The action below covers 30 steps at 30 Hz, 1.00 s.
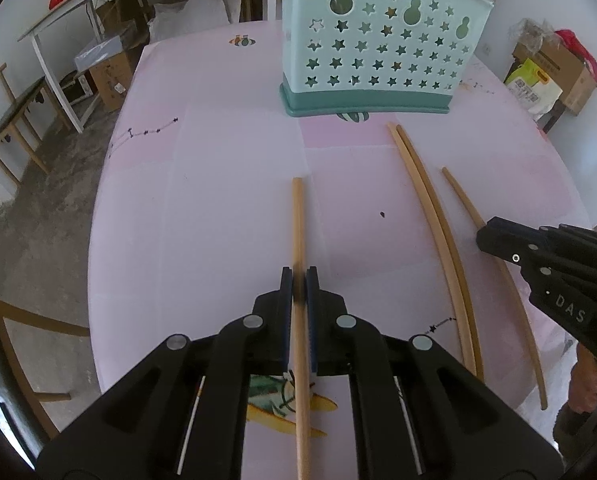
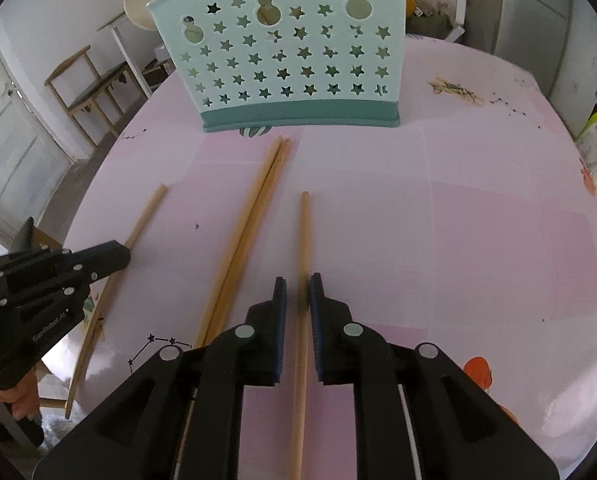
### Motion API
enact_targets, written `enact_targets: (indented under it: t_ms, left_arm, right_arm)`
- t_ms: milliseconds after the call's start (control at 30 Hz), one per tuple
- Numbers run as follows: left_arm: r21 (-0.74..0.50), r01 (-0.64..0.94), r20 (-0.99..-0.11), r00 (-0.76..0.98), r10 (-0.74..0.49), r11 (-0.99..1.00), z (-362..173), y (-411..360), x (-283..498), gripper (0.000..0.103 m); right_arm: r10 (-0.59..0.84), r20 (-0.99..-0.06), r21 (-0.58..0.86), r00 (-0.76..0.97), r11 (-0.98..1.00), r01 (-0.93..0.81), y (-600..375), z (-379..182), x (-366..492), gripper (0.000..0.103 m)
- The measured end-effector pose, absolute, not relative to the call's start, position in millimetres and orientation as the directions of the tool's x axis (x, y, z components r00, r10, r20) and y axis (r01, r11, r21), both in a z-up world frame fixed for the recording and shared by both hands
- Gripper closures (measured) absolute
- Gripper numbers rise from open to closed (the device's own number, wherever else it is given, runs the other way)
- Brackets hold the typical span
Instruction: Organize utensils
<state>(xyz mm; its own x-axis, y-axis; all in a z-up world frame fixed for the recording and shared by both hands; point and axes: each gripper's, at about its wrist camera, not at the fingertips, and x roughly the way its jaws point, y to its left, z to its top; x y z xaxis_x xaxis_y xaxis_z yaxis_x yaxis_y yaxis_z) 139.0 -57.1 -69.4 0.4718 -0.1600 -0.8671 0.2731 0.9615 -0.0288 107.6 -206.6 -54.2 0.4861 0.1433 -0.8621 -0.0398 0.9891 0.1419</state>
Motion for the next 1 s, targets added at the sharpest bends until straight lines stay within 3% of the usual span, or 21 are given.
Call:
enact_targets:
  t_ms: [233, 1000]
  left_arm:
    - [0.086, 0.297, -0.85, 0.52, -0.086, 0.951, -70, -68, 147, 0.092]
    - [0.123, 0.304, -0.843, 0.535, -0.062, 0.945, -68, -73, 152, 0.092]
  right_arm:
    - [0.13, -0.859, 0.132, 0.496, 0.991, -0.03, -206, -55, 108, 0.094]
    - [0.14, -0.855, 0.161, 0.499, 0.987, -0.001, -208, -55, 106, 0.095]
